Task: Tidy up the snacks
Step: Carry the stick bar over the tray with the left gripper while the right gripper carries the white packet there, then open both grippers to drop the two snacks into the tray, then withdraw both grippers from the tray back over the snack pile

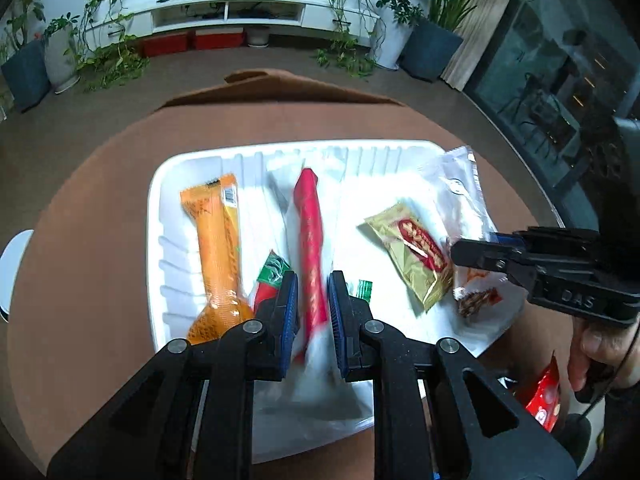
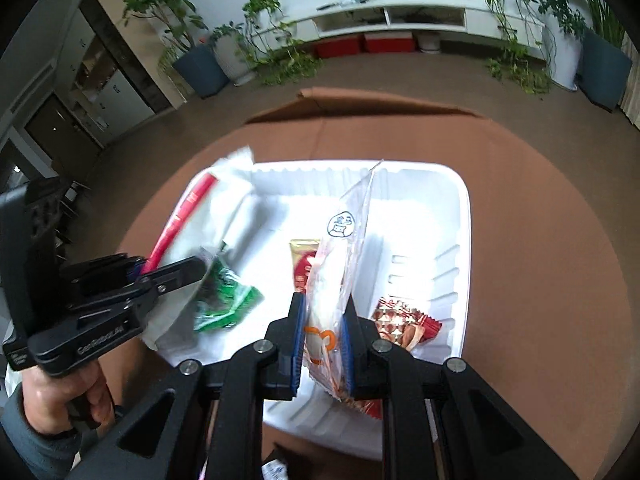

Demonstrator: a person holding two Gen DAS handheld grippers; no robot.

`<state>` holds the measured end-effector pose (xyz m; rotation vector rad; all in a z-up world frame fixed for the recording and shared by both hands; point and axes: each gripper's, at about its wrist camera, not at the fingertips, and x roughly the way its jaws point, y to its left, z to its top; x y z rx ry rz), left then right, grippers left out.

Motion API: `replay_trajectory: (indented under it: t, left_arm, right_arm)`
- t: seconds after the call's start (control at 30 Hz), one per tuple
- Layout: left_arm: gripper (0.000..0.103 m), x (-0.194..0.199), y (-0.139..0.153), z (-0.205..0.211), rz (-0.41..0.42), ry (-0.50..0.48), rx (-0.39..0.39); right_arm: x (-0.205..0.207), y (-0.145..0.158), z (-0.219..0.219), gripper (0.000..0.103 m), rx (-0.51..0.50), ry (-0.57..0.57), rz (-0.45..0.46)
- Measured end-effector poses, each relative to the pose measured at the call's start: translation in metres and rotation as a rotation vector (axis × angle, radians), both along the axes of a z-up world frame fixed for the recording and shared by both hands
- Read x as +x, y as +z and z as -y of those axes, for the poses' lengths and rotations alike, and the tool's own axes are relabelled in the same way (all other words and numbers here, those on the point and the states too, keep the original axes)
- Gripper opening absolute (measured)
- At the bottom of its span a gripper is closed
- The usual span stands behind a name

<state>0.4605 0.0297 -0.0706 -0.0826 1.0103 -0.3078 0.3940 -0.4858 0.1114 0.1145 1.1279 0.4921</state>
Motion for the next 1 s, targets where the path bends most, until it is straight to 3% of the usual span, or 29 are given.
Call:
replay_trajectory:
  t: [0.4,0.47,0.6,0.77,0.87,0.9,0.93,1.0]
  left_arm:
    - [0.015,-0.012,-0.023,0.008,-0.008,0.001,-0.011]
    - [0.015,-0.01,-0.02,0.011,-0.006,0.004,-0.006]
    - [0.015,-0.011,-0.018,0.012,-0.004,0.003,-0.003]
    - [0.019,-0.013,-0.016,0.012,0.005,0.001,0.001]
    - [0.041,-0.016,-0.01,0.009,0.021,0.015,0.0]
    - [0.064,-0.017,-0.007,0.008,0.029,0.019,-0.001]
    - [0.077,-0.019,-0.004,0.007,0.04,0.022,-0.002]
    - [0.079,-0.025,0.006,0.007,0.062,0.017,-0.001]
  right_arm:
    - [0.007,-0.019,0.008,0.019,-0.048,-0.014,-0.017]
    - [0.008,-0.02,0.011,0.024,-0.042,-0.021,-0.017]
    - [0.009,-0.021,0.012,0.027,-0.043,-0.022,-0.011]
    - [0.005,-0.018,0.014,0.044,-0.039,-0.028,0.006]
    - [0.002,-0.008,0.016,0.051,-0.036,-0.038,0.035]
    - [0.0,-0.002,0.017,0.052,-0.029,-0.041,0.049]
    - [-0.003,0.004,0.019,0.056,-0.022,-0.045,0.066]
    - [-0.01,0.021,0.023,0.062,-0.003,-0.056,0.111]
